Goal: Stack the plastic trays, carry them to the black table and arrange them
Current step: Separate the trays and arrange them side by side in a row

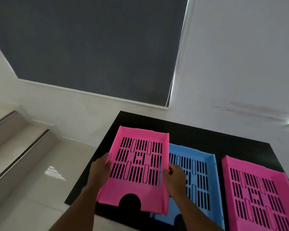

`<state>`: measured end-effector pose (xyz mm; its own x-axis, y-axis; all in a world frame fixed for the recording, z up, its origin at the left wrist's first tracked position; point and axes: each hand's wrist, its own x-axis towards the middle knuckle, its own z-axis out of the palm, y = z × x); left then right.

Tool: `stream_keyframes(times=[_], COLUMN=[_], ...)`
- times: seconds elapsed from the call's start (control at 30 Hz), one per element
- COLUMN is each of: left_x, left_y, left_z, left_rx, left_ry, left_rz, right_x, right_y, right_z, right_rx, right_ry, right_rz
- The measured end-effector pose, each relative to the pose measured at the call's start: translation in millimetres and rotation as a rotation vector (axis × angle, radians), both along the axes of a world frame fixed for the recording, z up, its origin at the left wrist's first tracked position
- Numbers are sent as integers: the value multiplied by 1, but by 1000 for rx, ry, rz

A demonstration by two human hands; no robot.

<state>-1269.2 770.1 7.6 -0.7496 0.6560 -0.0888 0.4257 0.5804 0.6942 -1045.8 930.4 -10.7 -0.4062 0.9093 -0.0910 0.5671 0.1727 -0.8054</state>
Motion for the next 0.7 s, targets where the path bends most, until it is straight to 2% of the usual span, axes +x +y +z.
stream_keyframes(times=[0.17,0.33,0.53,0.7], left_x=[-12,-24,-30,-30], left_y=[-21,-37,-42,-36], left_z=[0,-23,-44,-59], left_rx=[8,-51,-23,-8], left_ry=[27,18,1,-82], left_rz=[150,212,236,281], right_x=[-32,-49,-52,-57], right_y=[-20,-32,-37,-44], right_z=[-6,-16,-43,-41], right_rx=[-76,-98,-165,-167], right_ry=[19,32,-134,-136], right_rz=[82,175,196,207])
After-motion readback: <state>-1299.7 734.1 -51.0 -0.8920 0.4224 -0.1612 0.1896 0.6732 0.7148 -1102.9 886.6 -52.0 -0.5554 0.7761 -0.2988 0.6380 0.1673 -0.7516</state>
